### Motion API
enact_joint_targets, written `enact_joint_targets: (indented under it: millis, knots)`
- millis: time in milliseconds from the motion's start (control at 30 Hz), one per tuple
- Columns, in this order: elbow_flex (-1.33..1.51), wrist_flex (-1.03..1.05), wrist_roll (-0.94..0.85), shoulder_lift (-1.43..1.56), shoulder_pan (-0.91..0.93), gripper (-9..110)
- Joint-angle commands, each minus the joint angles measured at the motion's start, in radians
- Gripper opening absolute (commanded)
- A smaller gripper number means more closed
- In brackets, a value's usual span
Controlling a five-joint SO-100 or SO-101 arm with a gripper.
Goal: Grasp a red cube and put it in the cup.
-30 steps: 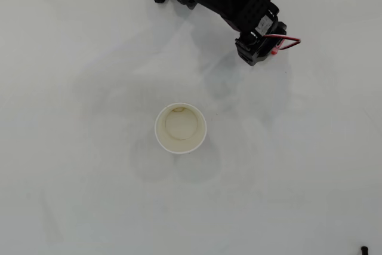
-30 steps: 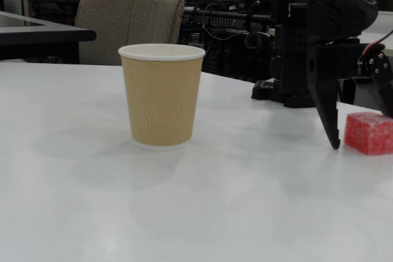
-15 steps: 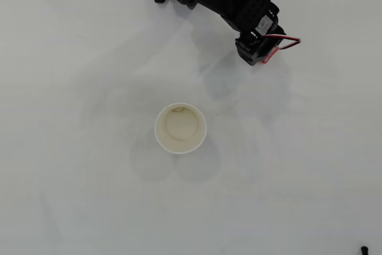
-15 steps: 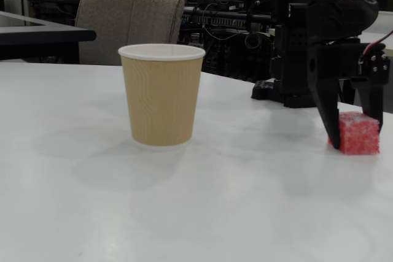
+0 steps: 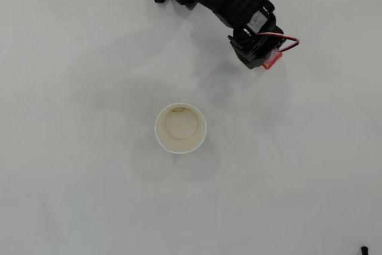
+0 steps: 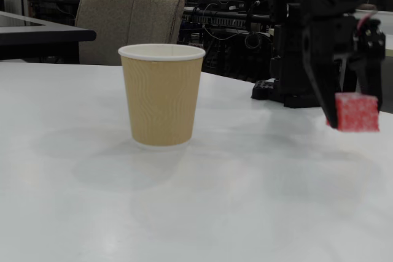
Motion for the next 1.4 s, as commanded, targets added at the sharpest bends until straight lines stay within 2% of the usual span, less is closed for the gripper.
enact_joint_targets:
  millis: [0, 533, 1367]
  knots:
    - [-0.04, -0.006, -0.006, 0.13, 0.028, 6]
    - [0.137, 0.005, -0.008, 0.54, 0.133, 5]
    - [0.123, -0.003, -0.009, 0.555, 0.359, 4]
